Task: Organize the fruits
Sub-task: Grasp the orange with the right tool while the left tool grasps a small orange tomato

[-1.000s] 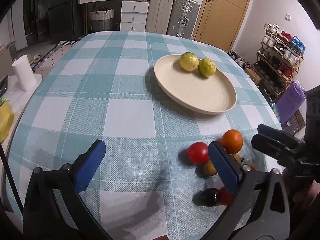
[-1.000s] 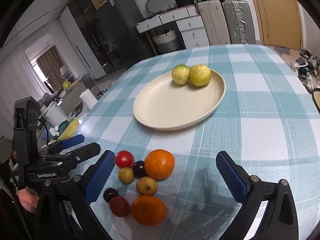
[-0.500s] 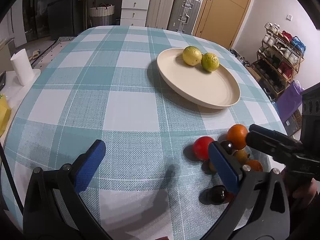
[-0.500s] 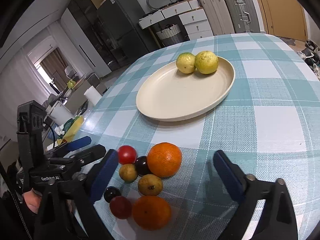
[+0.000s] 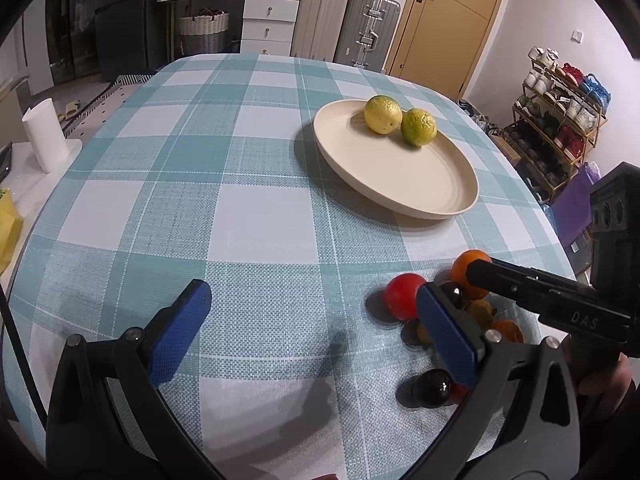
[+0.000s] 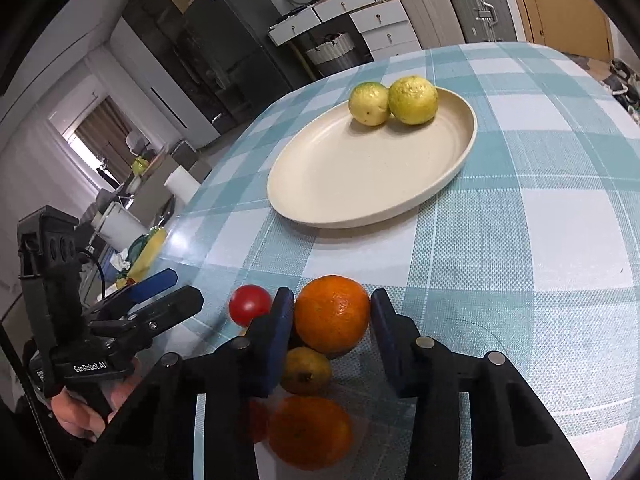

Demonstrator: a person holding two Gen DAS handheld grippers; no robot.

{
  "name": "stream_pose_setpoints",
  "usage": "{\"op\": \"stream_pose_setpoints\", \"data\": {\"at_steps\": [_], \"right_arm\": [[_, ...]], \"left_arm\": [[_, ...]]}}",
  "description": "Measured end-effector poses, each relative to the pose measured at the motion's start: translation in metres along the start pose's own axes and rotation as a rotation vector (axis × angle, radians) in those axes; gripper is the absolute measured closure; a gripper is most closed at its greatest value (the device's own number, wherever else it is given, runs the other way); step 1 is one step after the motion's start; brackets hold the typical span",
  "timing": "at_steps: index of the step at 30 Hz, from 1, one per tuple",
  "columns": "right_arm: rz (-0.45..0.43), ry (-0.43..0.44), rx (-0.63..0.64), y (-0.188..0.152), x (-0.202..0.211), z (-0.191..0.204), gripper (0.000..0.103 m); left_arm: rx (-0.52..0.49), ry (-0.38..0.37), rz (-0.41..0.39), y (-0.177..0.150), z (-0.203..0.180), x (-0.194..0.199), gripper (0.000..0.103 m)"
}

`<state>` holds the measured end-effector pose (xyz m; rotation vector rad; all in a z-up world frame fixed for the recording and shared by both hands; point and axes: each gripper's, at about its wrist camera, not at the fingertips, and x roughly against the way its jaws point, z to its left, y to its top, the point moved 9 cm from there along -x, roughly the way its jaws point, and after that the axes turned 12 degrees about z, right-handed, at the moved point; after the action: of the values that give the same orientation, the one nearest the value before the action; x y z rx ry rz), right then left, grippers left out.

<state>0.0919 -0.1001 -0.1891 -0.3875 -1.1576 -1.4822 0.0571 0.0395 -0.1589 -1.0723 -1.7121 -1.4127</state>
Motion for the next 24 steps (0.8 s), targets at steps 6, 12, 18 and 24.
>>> {"op": "stream_pose_setpoints", "data": {"at_steps": [6, 12, 18, 24], "right_arm": [[-0.024, 0.003, -0.009, 0.002, 0.007, -0.002, 0.064], [-0.067, 0.010, -0.009, 0.007, 0.023, -0.003, 0.064], [-0.086, 0.017, -0.004, 0.008, 0.032, -0.003, 0.064], [-0.080, 0.025, -0.004, 0.006, 0.030, -0.005, 0.064]], "left_arm": [[0.011, -0.008, 0.004, -0.001, 0.003, 0.000, 0.001], [0.013, -0.024, 0.013, -0.003, 0.002, -0.001, 0.001], [0.006, -0.049, 0.029, -0.002, -0.005, -0.007, 0.001], [-0.013, -0.108, 0.040, 0.003, -0.018, -0.014, 0.001]]}}
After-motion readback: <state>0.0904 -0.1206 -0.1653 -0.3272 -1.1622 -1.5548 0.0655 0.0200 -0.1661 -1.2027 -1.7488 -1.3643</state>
